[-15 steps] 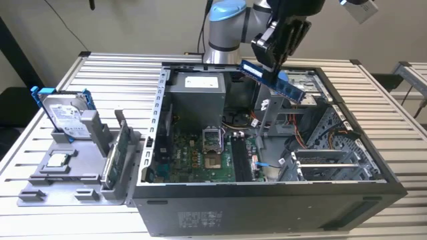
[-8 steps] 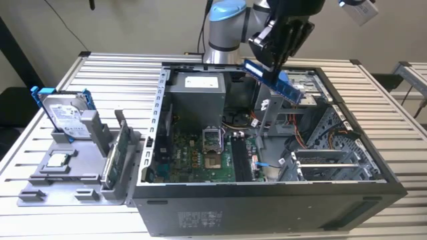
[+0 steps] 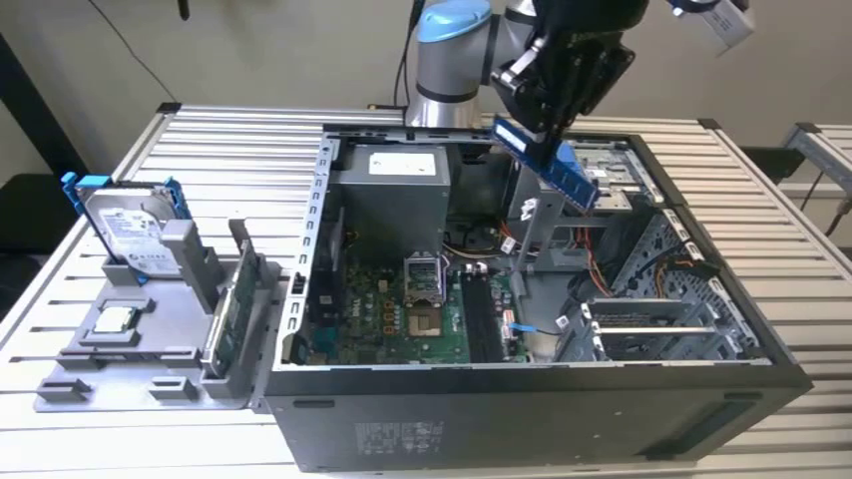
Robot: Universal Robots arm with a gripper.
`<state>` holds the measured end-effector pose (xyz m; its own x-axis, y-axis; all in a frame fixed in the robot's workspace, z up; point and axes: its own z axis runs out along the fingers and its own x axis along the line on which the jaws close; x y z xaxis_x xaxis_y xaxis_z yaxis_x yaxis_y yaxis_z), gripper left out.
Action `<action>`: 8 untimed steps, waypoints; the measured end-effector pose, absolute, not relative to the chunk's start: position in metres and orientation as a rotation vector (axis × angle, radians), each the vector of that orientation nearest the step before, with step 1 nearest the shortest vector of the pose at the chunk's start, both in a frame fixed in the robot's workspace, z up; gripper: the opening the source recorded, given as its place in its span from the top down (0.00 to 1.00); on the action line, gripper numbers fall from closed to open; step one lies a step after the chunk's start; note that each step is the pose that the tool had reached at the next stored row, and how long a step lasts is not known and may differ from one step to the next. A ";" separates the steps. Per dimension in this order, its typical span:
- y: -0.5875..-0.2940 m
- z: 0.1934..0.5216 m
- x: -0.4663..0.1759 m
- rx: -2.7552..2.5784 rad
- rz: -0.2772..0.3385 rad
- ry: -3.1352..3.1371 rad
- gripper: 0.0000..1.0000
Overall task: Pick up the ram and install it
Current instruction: 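Insert the ram into the slot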
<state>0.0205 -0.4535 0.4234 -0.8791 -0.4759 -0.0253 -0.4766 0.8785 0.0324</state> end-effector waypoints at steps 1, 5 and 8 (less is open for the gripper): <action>-0.454 0.423 0.021 -0.745 0.059 3.034 0.86; -0.454 0.423 0.021 -0.654 0.058 3.054 0.86; -0.453 0.423 0.021 -0.586 0.057 3.067 0.86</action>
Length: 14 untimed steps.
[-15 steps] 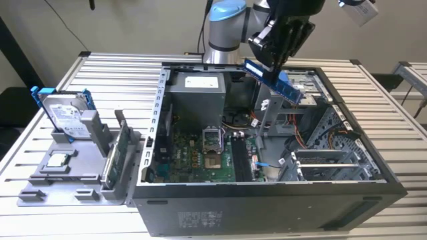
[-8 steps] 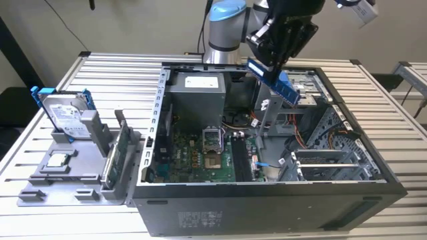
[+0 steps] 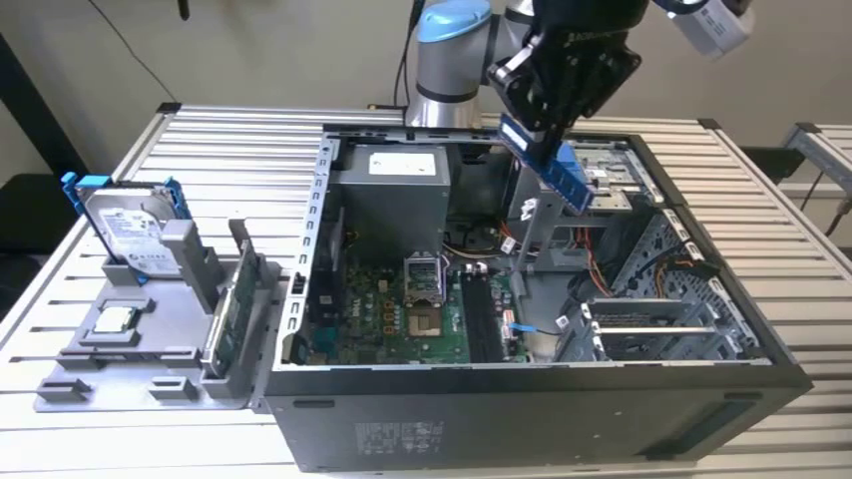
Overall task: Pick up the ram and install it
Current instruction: 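Insert the ram into the slot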
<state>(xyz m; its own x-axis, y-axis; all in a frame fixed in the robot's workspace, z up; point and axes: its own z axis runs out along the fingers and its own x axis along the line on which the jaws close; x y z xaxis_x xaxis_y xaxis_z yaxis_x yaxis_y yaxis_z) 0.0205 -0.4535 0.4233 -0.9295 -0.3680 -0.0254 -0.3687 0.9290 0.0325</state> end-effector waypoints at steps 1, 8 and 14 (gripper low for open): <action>-0.454 0.423 0.021 -0.564 0.057 3.071 0.86; -0.454 0.423 0.021 -0.408 0.055 3.093 0.86; -0.454 0.423 0.021 -0.295 0.054 3.105 0.86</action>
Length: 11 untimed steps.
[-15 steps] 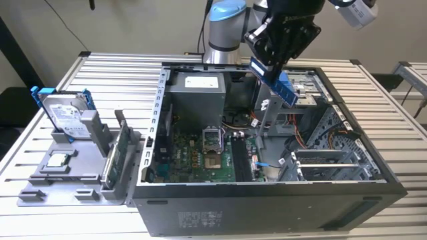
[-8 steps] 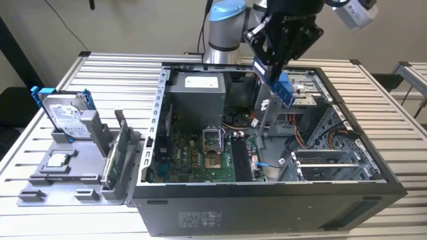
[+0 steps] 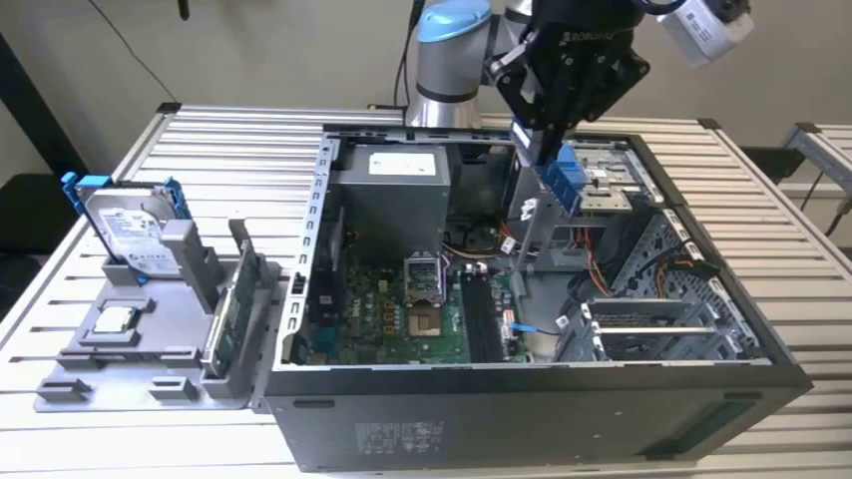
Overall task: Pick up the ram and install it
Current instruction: 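Insert the ram into the slot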
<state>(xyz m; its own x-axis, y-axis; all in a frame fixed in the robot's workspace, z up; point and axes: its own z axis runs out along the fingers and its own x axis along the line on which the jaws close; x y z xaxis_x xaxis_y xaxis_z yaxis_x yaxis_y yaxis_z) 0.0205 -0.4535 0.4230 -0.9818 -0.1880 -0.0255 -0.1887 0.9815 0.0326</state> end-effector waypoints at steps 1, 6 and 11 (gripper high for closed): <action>-0.453 0.423 0.021 -0.277 0.054 3.106 0.86; -0.454 0.423 0.021 -0.185 0.053 3.112 0.86; -0.454 0.423 0.021 -0.091 0.052 3.115 0.86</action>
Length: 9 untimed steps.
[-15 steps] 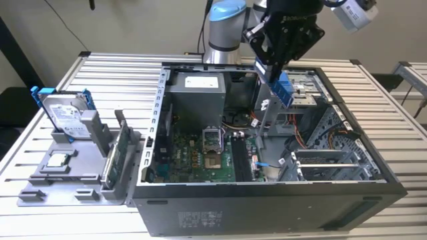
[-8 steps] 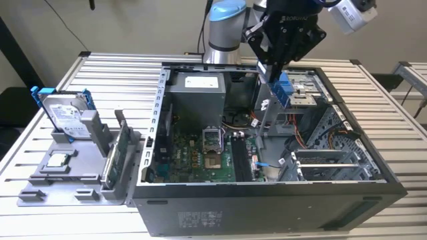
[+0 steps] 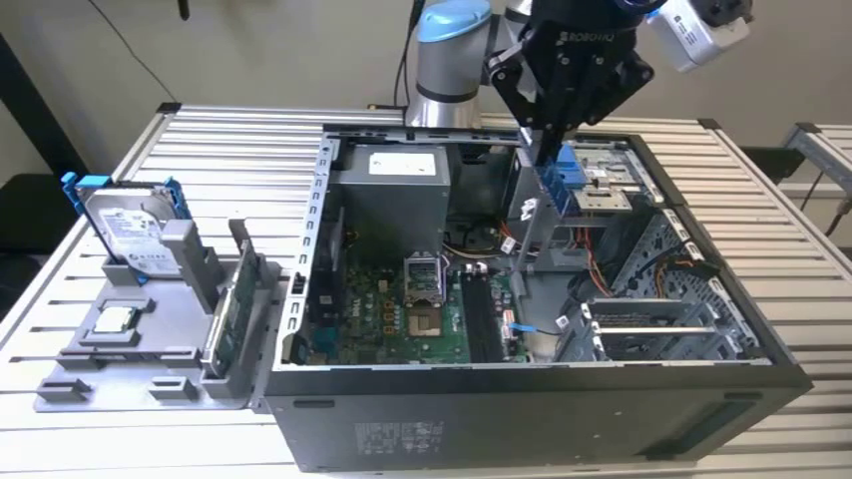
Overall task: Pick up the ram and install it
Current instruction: 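Insert the ram into the slot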
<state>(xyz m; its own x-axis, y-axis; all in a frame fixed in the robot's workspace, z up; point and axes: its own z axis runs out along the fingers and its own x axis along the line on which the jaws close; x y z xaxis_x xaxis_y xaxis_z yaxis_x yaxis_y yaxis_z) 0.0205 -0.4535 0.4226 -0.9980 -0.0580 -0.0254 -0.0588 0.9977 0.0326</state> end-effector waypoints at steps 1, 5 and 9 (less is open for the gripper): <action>-0.453 0.423 0.021 -0.071 0.052 3.116 0.86; -0.454 0.422 0.021 0.003 0.051 3.116 0.86; -0.453 0.422 0.021 0.078 0.050 3.114 0.86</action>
